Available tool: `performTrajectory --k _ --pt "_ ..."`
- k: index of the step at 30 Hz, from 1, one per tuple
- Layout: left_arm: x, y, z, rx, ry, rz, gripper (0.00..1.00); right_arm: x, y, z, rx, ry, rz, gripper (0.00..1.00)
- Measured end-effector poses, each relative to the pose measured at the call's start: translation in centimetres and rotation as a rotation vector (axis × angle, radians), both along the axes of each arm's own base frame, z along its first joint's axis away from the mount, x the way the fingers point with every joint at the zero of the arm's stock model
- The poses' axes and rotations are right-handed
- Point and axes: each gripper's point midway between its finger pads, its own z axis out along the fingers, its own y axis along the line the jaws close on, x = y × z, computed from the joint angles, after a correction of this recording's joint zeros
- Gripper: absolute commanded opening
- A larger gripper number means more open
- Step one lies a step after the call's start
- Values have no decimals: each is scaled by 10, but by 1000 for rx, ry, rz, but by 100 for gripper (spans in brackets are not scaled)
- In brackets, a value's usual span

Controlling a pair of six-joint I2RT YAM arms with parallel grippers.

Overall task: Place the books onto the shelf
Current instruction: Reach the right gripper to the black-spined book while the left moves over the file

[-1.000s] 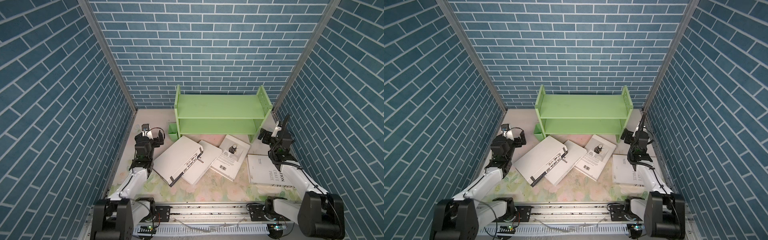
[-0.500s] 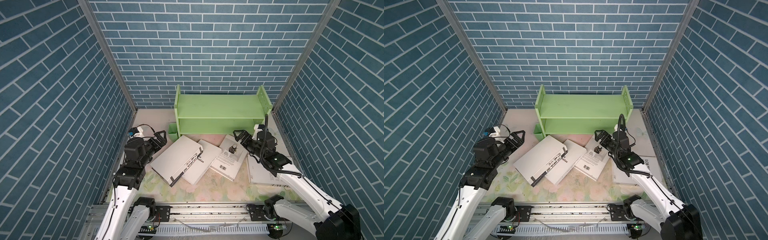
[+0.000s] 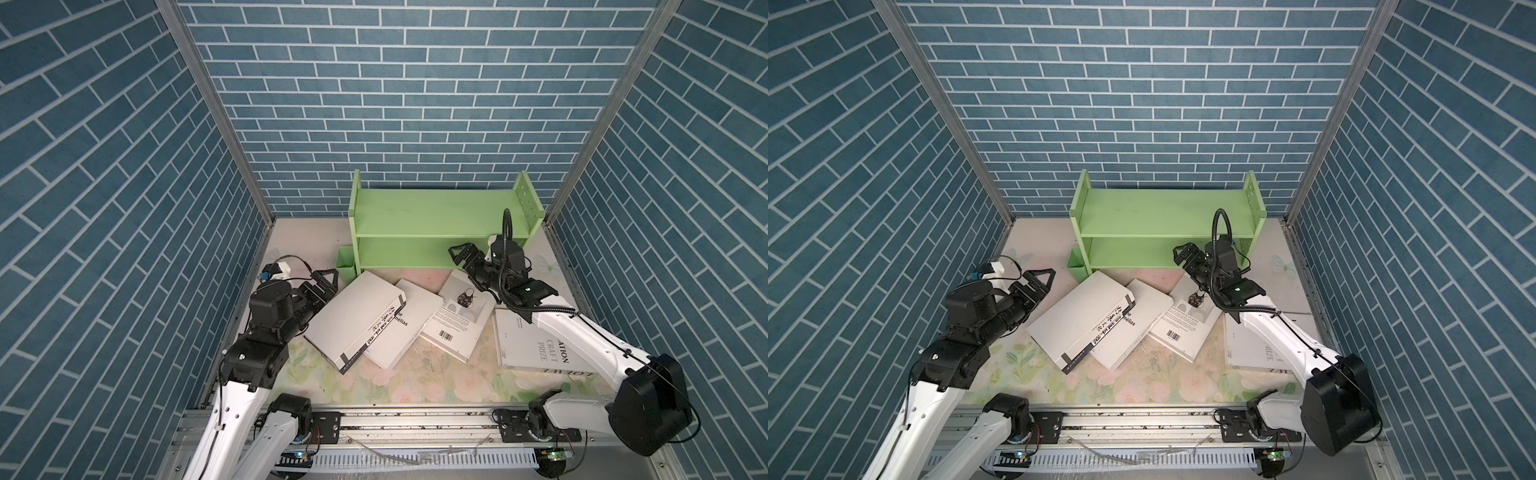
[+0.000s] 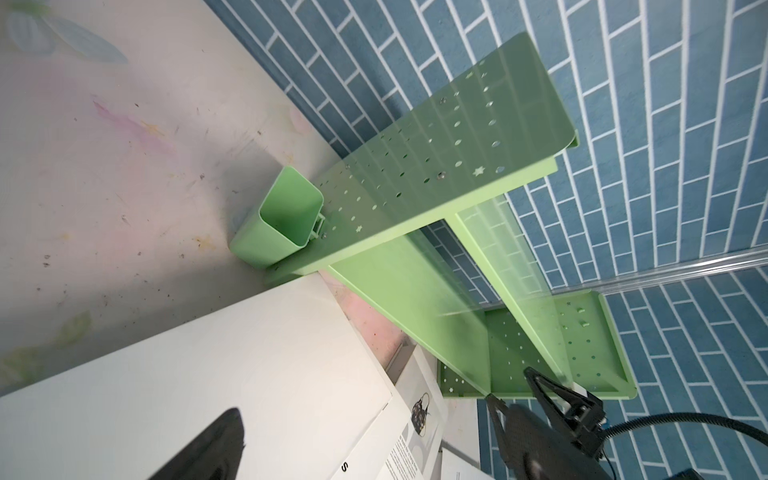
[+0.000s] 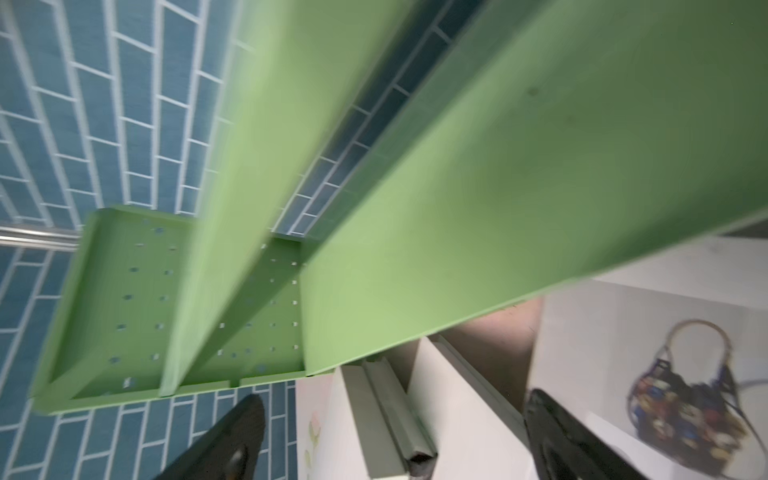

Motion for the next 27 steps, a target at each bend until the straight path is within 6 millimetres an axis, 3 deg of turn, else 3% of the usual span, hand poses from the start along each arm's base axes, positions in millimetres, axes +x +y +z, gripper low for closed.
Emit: performTrajectory --k 9,17,22,27 --pt "-1 -21 -27 58 96 -158 100 -30 -39 -16 -103 84 -88 96" --pt "-7 -18 -39 68 114 -148 100 -50 -43 -47 -134 178 -55 95" --pt "-8 -15 -56 73 196 -125 99 -84 -59 -59 -145 210 -45 95" --pt "-25 -6 -73 88 324 -88 100 -109 -66 -62 -113 191 -19 94"
